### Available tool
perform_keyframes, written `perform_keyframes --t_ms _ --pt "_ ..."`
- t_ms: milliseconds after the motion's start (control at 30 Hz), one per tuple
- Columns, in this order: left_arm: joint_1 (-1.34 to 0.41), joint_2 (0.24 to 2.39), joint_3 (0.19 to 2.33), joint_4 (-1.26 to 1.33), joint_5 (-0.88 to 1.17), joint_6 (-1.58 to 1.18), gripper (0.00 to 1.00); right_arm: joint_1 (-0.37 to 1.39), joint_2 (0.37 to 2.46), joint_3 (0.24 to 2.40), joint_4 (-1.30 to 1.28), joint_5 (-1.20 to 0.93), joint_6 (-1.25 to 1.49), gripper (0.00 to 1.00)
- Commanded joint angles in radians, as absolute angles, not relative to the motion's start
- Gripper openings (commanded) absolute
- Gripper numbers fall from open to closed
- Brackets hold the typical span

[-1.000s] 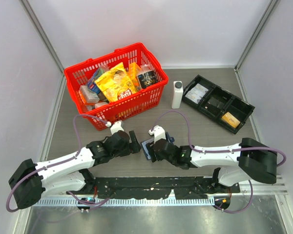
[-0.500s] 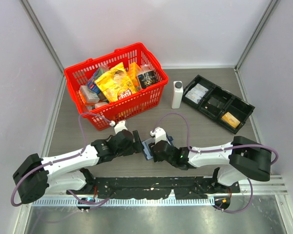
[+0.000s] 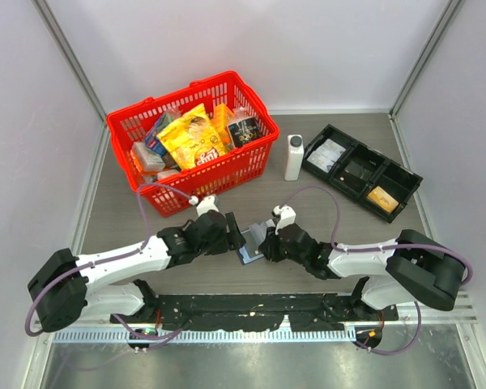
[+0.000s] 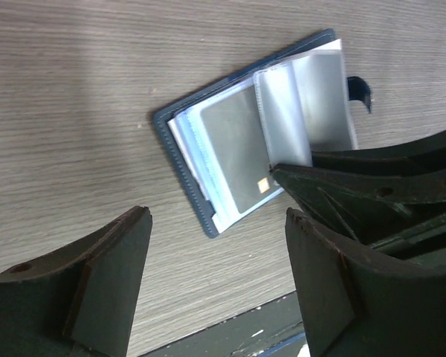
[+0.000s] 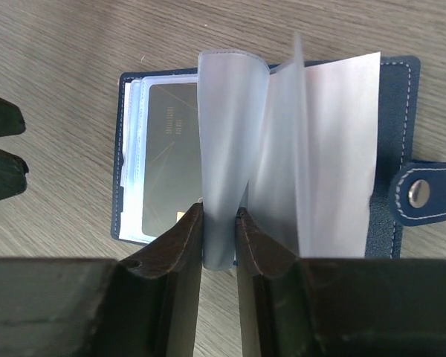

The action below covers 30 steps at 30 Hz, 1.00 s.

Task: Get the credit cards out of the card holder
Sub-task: Remove the credit card from the card holder.

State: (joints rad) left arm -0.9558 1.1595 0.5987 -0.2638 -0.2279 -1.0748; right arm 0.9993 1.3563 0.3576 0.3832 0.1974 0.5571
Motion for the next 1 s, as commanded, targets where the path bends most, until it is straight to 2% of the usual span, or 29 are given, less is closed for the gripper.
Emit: perform_keyframes --t_ms 0,100,233,467,667,967 --pt "-0.962 1.198 0.66 -0.157 -0.207 -1.081 0.74 0.948 1.354 0.298 0.481 0.08 0.637 0.27" --pt "-0.962 1.248 0.678 -0.111 -0.207 -1.077 0.64 0.91 1.356 0.265 0.535 0.022 0.675 0.27" --pt "-0.959 1.331 0.716 -0.075 -0.213 -1.069 0.38 0.884 1.362 0.245 0.566 -0.031 0.69 0.26" --pt "-0.96 1.492 0.793 -0.1 -0.193 -1.051 0.19 0.874 1.355 0.235 0.577 -0.037 0.693 0.27" --pt "-0.962 1.555 0.808 -0.181 -0.172 -1.046 0.13 0.874 1.312 0.248 0.509 -0.003 0.672 0.37" --pt "-0.956 1.586 0.808 -0.206 -0.143 -1.04 0.12 0.876 1.204 0.34 0.211 0.25 0.615 0.47"
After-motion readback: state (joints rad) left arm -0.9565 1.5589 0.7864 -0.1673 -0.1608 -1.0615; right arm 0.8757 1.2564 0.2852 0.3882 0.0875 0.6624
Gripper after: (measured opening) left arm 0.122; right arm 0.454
